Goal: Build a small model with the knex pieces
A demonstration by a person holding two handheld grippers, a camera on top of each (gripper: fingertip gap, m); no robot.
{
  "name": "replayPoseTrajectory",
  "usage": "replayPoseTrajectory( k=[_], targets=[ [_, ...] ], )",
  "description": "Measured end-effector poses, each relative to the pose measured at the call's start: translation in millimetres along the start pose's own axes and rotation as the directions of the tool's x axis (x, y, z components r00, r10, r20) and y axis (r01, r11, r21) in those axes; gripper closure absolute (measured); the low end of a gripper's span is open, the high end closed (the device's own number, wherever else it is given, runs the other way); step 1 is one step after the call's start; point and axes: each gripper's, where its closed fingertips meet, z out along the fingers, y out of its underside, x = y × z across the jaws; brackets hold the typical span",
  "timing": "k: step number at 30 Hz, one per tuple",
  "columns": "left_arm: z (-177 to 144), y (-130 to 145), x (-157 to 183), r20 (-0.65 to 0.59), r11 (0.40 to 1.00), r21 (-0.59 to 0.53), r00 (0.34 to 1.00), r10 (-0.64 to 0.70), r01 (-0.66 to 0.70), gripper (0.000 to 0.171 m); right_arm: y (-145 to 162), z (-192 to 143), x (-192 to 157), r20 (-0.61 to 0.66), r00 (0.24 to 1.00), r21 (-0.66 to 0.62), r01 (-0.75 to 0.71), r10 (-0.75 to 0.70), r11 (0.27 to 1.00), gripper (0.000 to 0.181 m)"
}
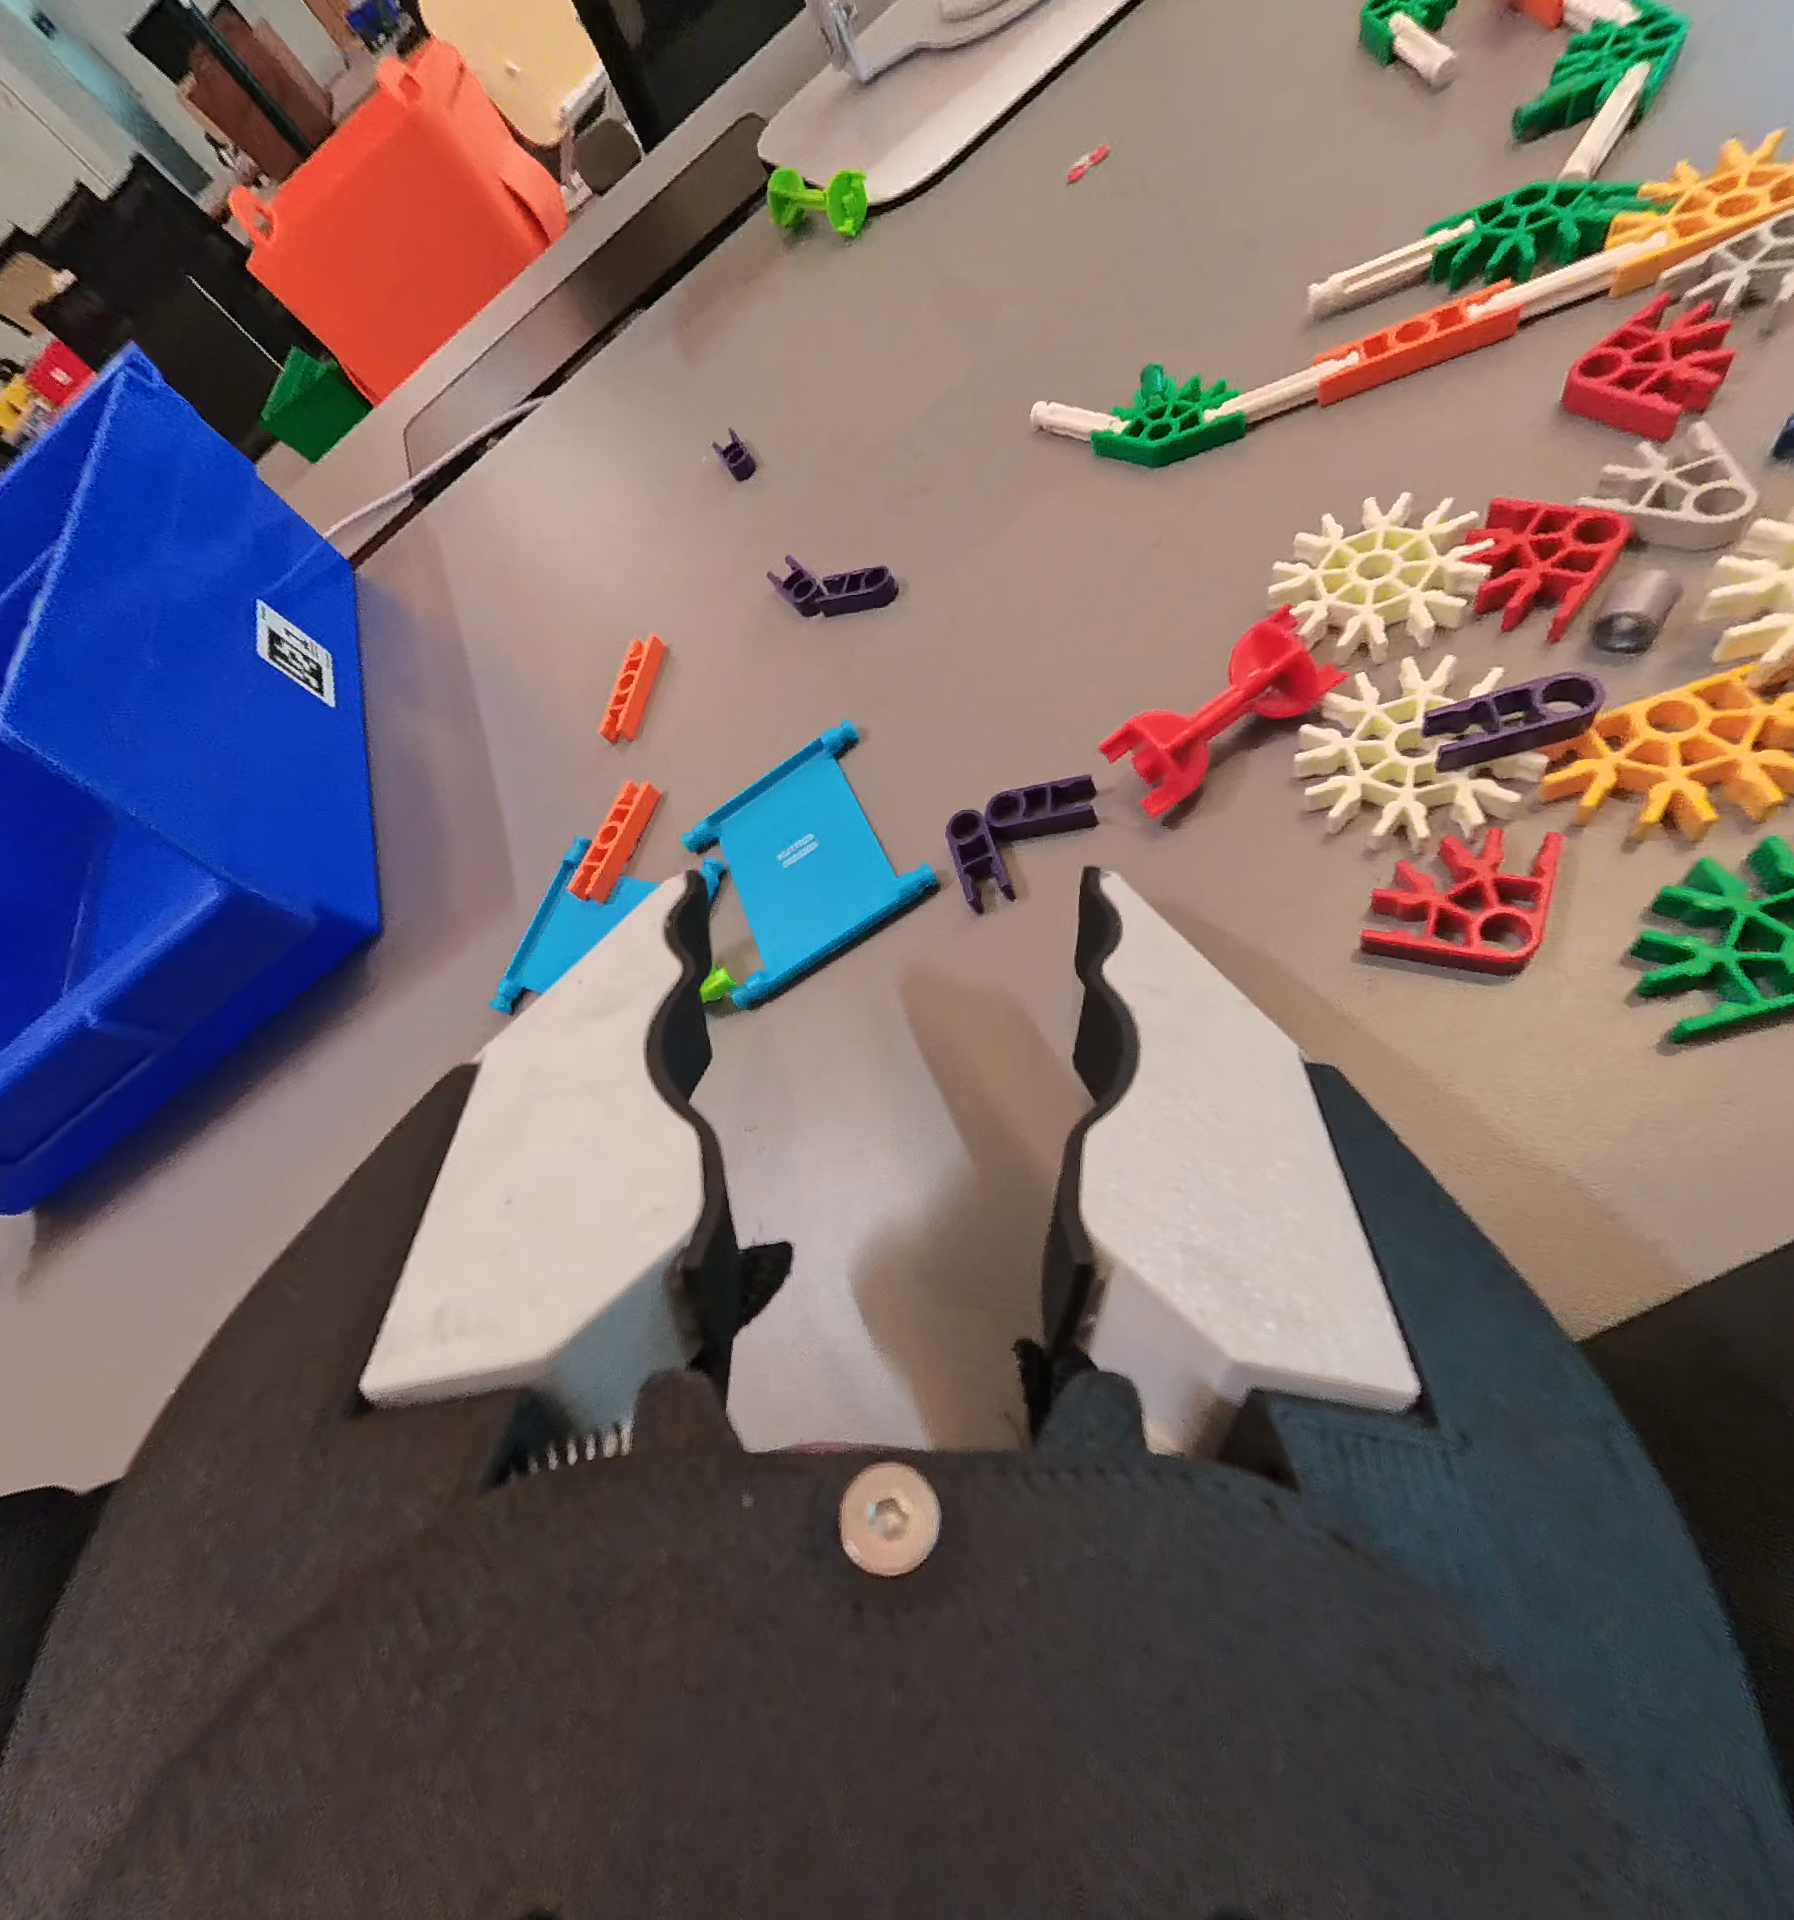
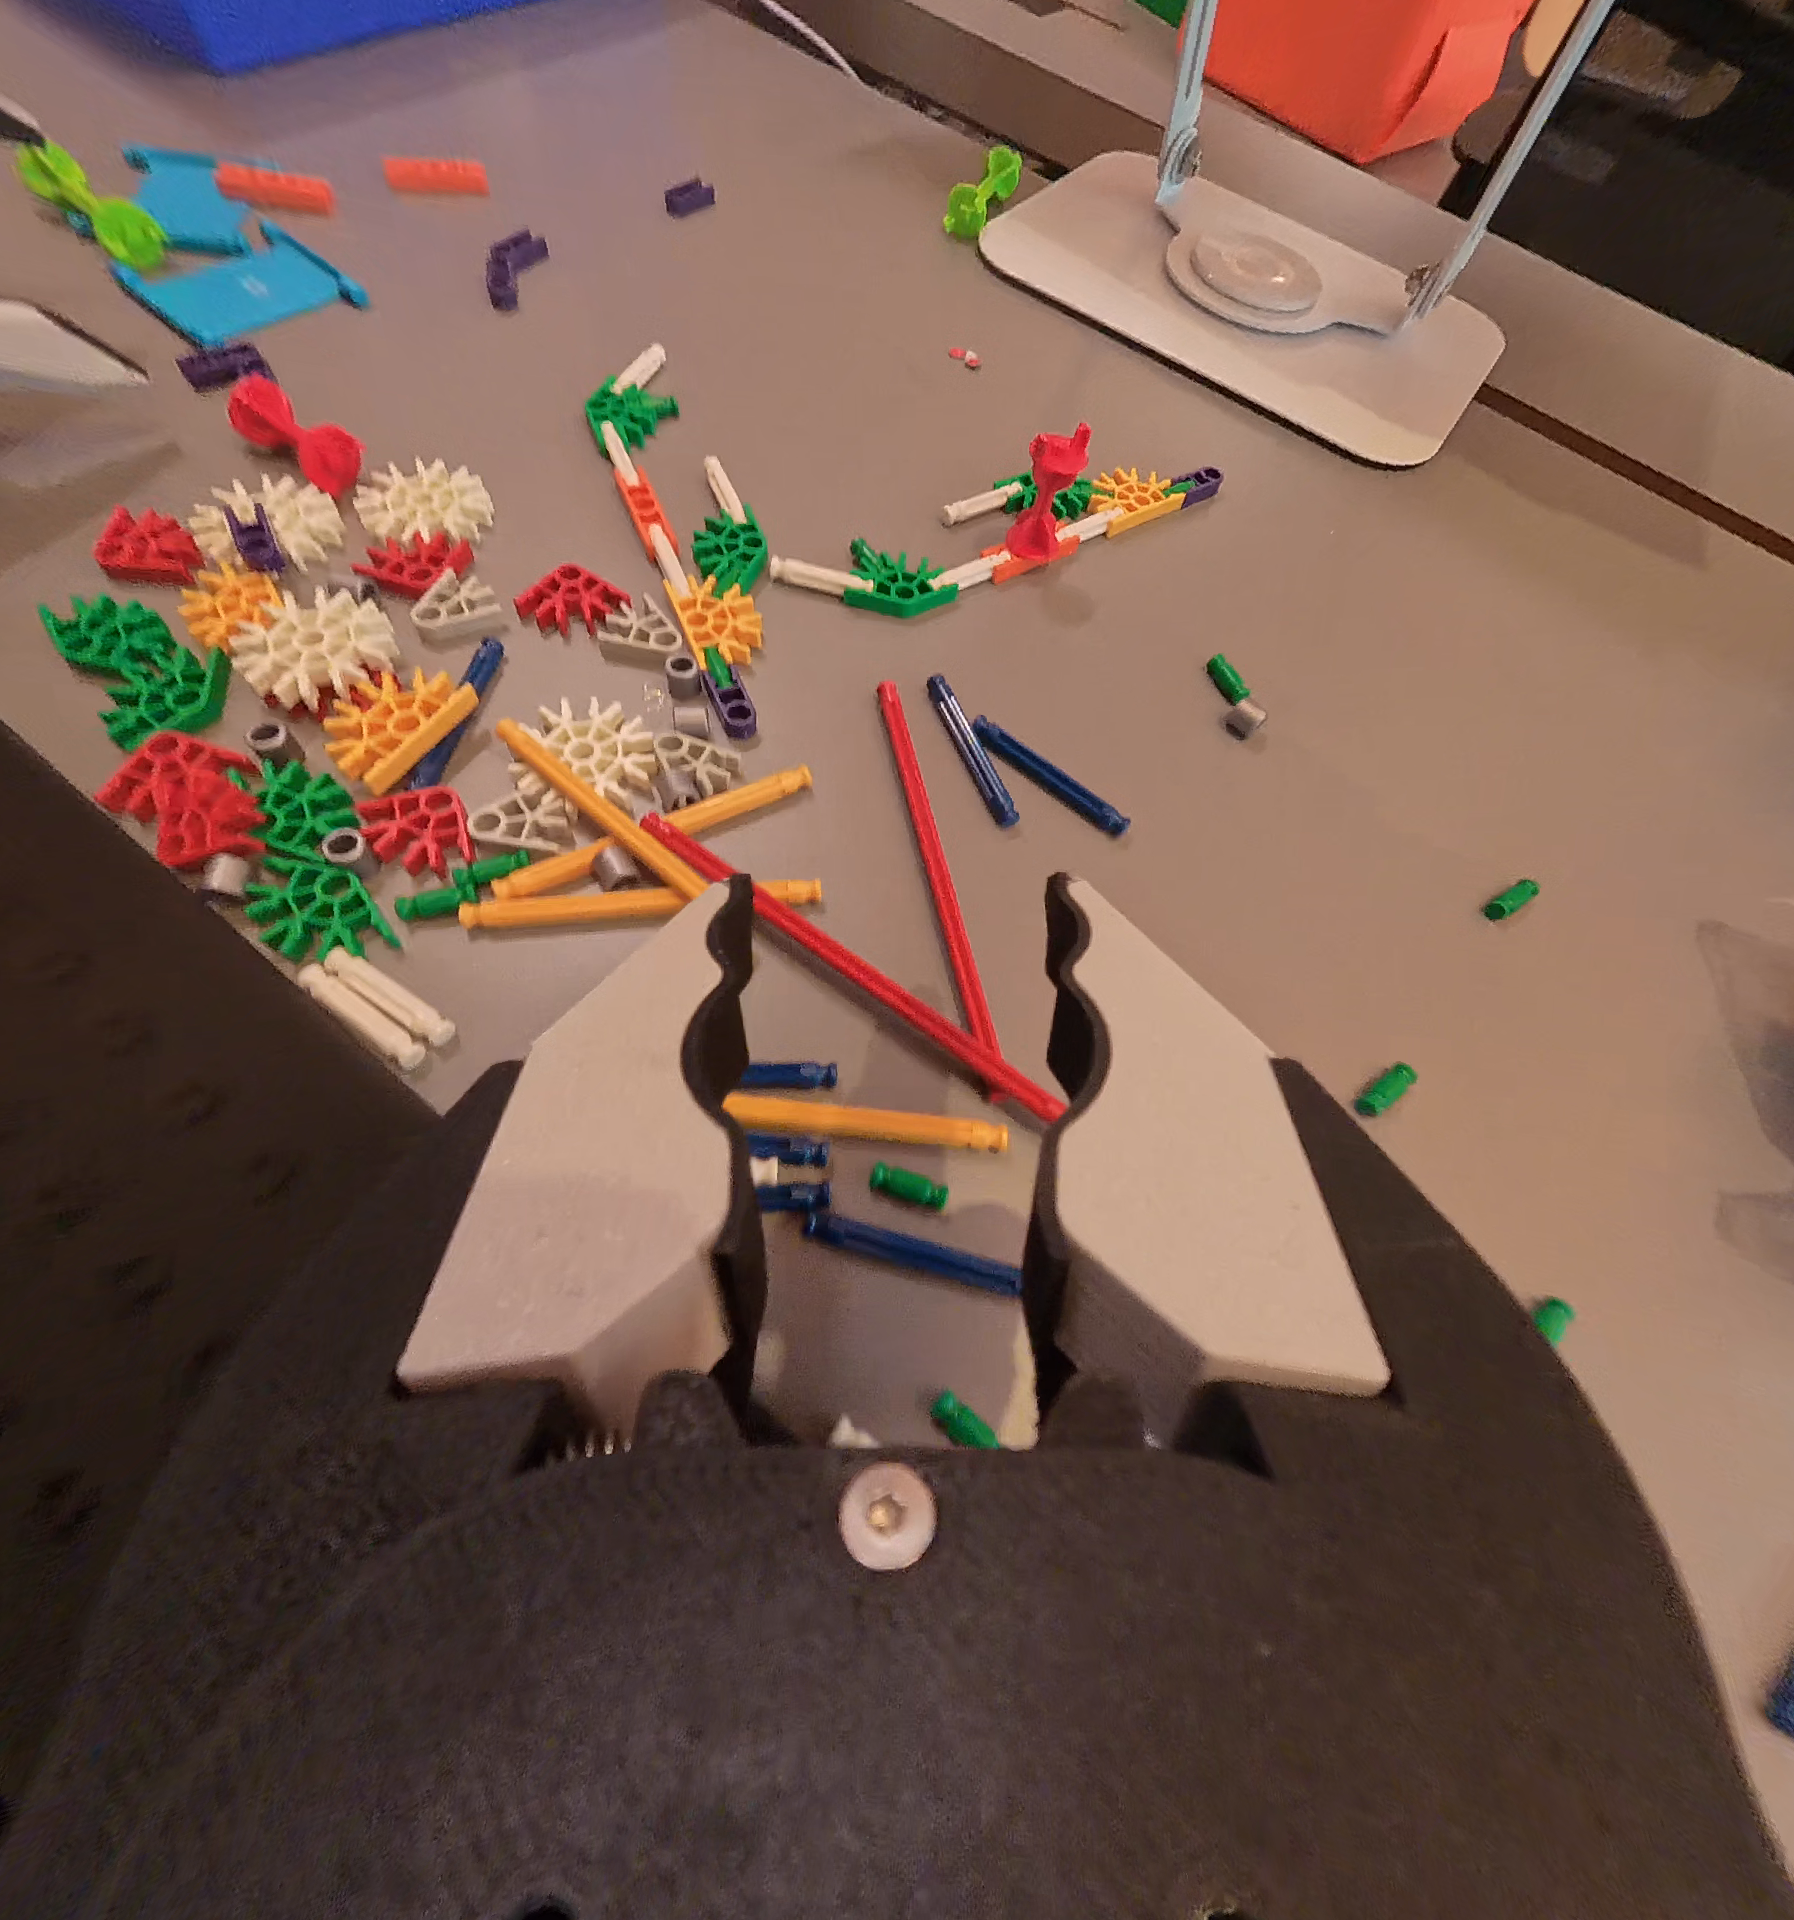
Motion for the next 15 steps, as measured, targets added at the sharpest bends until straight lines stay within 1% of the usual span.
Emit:
replayPoseTrajectory(
  k=[2, 5, 8, 11, 15],
  targets=[
    [0, 0, 2, 0.012, 0.999, -0.002, 0.999, 0.045, -0.045, 0.105, 9, -6, -4, -0.023, 0.999, -0.027, 0.03, -0.031, 0.999, 0.125],
    [2, 2, 2, 0.012, 0.999, -0.014, 0.999, 0.037, -0.037, 0.106, 14, -7, -4, -0.061, 0.995, -0.046, 0.073, -0.075, 0.996, 0.119],
    [2, 2, 3, 0.008, 0.999, -0.018, 0.999, 0.048, -0.048, 0.107, 19, -1, 1, -0.066, 0.997, -0.081, 0.044, -0.05, 0.996, 0.119],
    [3, 3, 4, 0.004, 0.998, -0.022, 0.999, 0.05, -0.05, 0.107, 17, -2, 3, -0.074, 0.997, -0.061, 0.029, -0.034, 0.998, 0.12],
    [3, 3, 4, 0.007, 0.998, -0.024, 0.998, 0.057, -0.056, 0.109, 20, 1, 3, -0.082, 0.995, -0.082, 0.049, -0.055, 0.995, 0.122]
  ],
)
